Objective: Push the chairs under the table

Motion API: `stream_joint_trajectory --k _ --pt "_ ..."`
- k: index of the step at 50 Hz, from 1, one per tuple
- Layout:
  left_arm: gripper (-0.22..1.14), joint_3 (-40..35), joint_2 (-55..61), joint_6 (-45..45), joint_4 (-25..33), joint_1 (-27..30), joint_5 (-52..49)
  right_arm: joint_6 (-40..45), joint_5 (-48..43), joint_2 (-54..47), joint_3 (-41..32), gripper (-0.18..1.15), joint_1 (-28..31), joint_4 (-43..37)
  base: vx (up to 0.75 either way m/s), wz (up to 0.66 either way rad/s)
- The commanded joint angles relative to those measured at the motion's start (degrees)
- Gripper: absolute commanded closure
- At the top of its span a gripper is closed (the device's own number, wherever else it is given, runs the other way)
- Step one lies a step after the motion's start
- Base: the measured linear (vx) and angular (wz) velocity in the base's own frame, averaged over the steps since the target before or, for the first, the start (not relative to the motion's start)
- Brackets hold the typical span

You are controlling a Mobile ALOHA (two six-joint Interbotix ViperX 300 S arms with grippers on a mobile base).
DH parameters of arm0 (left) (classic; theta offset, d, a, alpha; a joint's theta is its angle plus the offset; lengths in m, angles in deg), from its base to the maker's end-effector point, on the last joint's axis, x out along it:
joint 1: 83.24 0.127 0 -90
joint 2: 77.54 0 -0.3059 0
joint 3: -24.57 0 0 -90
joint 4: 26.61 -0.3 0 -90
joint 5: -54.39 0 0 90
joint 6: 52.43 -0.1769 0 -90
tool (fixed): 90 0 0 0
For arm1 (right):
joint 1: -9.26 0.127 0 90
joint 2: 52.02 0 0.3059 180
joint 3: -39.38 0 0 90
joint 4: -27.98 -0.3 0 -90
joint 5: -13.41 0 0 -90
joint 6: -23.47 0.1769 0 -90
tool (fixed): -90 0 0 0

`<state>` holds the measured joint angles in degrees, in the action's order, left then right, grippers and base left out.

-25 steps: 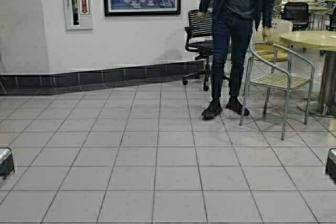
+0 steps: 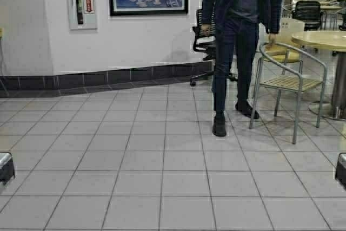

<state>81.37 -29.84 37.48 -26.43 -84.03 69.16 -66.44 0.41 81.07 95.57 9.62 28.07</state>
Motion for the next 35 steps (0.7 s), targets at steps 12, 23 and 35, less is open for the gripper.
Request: stream_joint_trajectory --k 12,23,35 --pt "0.89 -1.3 4.7 -0.1 -0.1 0.0 0.4 0.3 0.6 -3.7 -1.4 0.93 0.2 0.1 0.13 0.10" --pt "0.89 -1.1 4.7 0.2 -0.1 0.0 0.3 1.2 2.6 -3.4 -2.2 0.93 0.2 0.0 0.18 0.12" --pt "0.89 -0.8 4.7 -0.1 -0.1 0.0 0.3 3.9 4.0 -3.1 -2.8 0.93 0.2 0.0 0.22 0.08"
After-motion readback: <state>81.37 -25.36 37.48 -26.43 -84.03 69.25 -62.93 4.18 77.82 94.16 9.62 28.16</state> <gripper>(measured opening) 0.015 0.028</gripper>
